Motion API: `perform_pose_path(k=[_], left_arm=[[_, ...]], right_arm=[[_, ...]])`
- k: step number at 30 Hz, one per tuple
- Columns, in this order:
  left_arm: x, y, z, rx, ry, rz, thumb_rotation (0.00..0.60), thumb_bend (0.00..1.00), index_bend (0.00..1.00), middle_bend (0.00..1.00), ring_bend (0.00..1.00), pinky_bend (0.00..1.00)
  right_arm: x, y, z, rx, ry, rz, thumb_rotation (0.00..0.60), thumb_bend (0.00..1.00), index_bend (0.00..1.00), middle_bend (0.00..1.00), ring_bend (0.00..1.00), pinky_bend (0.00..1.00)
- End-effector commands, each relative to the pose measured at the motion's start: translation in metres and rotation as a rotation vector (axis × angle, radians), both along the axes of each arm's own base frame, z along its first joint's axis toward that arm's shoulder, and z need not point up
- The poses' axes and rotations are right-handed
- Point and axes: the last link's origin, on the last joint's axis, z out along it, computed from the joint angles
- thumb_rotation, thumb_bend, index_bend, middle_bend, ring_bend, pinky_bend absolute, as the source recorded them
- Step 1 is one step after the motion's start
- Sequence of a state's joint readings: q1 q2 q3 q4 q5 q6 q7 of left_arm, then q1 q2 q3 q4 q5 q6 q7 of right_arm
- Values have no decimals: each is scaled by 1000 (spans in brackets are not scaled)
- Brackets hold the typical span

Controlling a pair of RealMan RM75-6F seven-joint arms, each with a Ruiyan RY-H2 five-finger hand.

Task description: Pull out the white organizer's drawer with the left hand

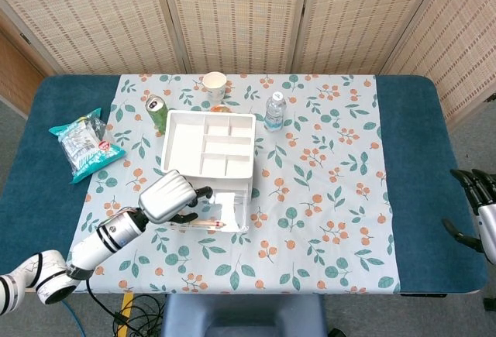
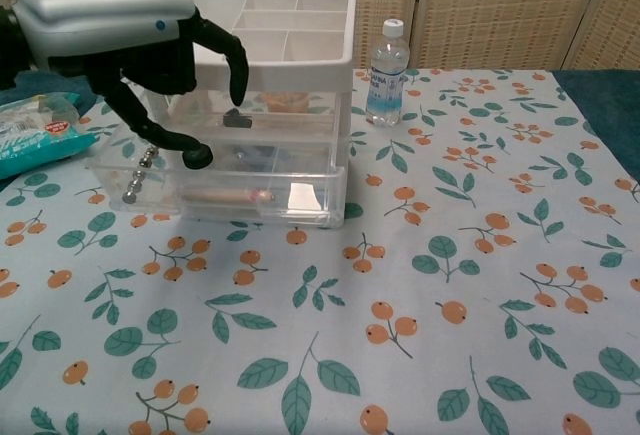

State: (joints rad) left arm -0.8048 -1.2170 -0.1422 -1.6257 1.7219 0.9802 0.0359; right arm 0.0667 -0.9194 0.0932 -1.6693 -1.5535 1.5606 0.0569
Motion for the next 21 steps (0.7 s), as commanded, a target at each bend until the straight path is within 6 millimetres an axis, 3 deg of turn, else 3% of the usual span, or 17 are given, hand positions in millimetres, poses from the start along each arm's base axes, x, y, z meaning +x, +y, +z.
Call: perform_pose_path(k=[1,10,21], left_arm=[[3,3,-2,11,19,-27,600,171,432,1000,1000,1000],[5,10,-10,108,153,-151,600,168,431,1000,1000,1000],[1,11,-13,122,261,-168,600,168,417,1000,1000,1000]], right_arm=[[0,0,0,0,0,-1,600,252,114,176,163,175],[-2,0,-1,2,-3,-8,600,252,114,176,162,175],[-4,2,0,-1,-8,-14,600,253,115,176,162,176]])
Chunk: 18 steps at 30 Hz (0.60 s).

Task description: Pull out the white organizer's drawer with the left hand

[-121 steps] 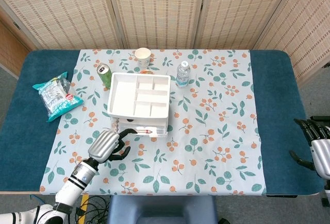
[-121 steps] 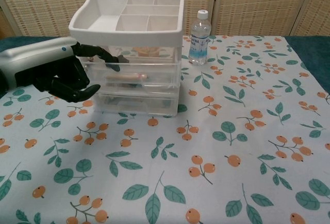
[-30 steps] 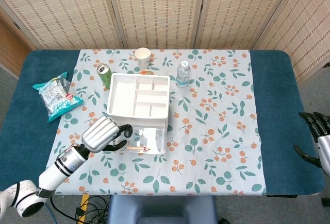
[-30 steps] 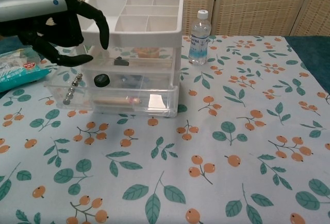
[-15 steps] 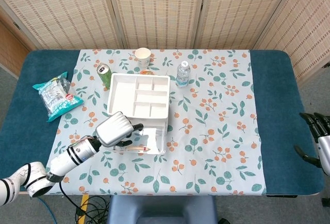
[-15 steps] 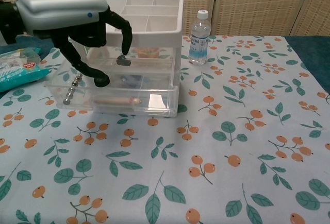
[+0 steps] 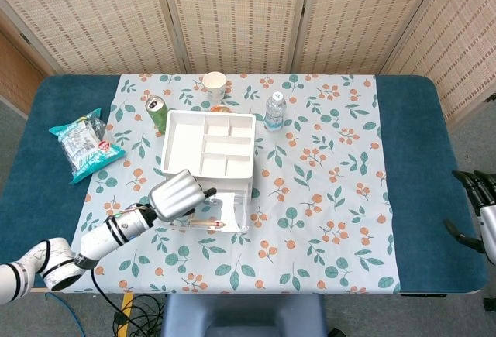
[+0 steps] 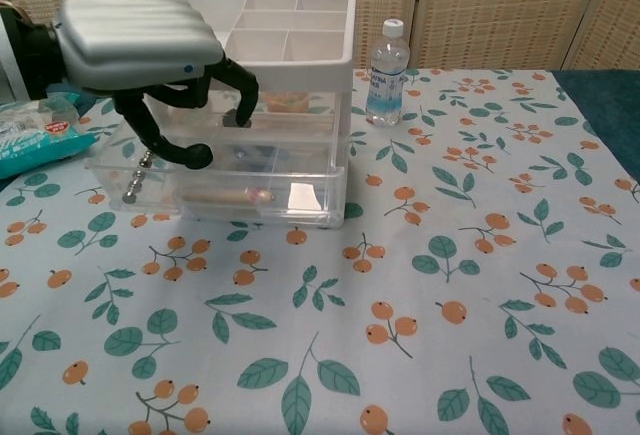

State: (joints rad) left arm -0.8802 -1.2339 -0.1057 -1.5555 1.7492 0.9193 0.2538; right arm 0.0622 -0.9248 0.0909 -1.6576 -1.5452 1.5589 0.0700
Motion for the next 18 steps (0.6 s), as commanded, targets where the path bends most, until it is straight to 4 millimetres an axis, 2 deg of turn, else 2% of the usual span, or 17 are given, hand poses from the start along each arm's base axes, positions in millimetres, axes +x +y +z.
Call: perform_pose_path(k=[1,18], left_arm=[[0,0,0,3,22,0,600,168,417,1000,1000,1000],[0,5,-1,20,97,4,600,167,447,1000,1000,1000]], right_arm=[[0,0,0,0,-1,0,600,253,115,176,162,176],[-3,0,0,0,-4,-4,600,253,115,176,162,175]])
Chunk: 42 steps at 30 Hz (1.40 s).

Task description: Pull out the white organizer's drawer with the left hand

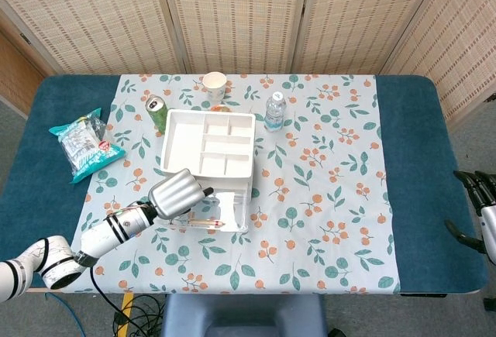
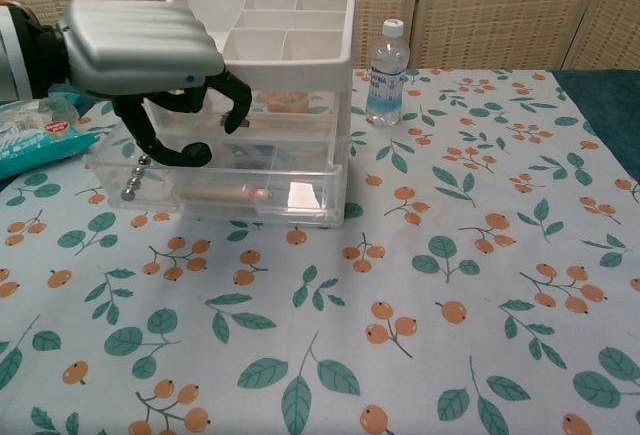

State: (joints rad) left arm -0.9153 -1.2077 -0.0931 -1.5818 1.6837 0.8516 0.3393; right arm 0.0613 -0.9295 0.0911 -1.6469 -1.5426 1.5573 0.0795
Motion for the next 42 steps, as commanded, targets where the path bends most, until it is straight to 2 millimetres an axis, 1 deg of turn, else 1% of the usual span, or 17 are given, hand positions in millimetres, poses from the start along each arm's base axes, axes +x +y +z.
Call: perform_pose_path(k=[1,10,20,24,30,42], left_arm=[[-1,0,-1,-1,8,-3,600,167,448,1000,1000,1000],[0,-2,-2,22,48,-52,600,168,448,1000,1000,1000],[0,-8,2,48,102,-44,600,169,430,1000,1000,1000],[1,-9,3,52,125,-30,600,217,429,1000,1000,1000],[3,-9,3,58,150,-22,600,254,433,1000,1000,1000],[4,-10,1,57,171,-8,600,258,426,1000,1000,1000]], right_arm=[[0,0,0,1,0,-1,600,253,115,176,162,175],[0,1,0,0,0,-4,600,252,115,176,162,175],[-1,2,-1,0,-2,-6,600,253,115,176,162,176],[0,2,-1,0,-2,-4,600,253,115,176,162,175],[-1,3,-1,-2,-2,-7,600,253,115,176,162,175],[-1,3,0,-4,-1,-8,600,253,115,176,162,175]])
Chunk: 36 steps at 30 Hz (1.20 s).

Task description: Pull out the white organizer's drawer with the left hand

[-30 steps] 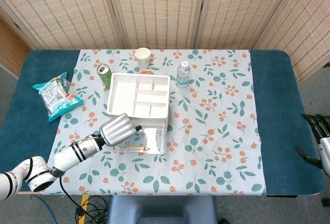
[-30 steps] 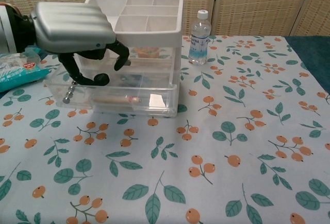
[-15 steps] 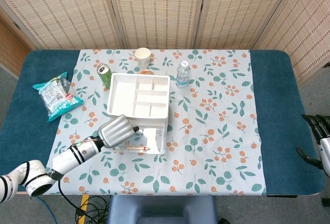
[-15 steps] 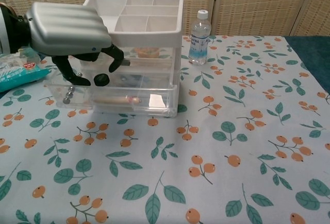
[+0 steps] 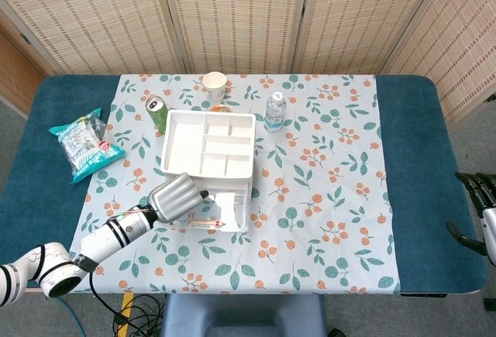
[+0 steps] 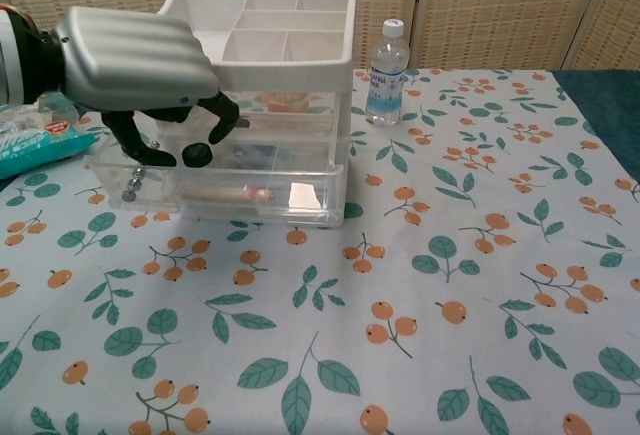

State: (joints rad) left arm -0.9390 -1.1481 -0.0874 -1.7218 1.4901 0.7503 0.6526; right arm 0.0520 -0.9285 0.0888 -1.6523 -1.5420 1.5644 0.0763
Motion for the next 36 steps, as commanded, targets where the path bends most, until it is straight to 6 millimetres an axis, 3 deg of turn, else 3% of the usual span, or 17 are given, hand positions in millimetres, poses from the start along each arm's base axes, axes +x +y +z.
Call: perform_pose_path(k=[1,36], left_arm=[[0,1,0,0,1,2,600,258,426,1000,1000,1000],[-2,2,-6,-24,-7,19,600,258,472,1000,1000,1000]], right_arm=[[0,0,0,1,0,0,600,253,115,176,162,175],[0,2,2,-9,-1,-3,600,252,115,176,162,175]])
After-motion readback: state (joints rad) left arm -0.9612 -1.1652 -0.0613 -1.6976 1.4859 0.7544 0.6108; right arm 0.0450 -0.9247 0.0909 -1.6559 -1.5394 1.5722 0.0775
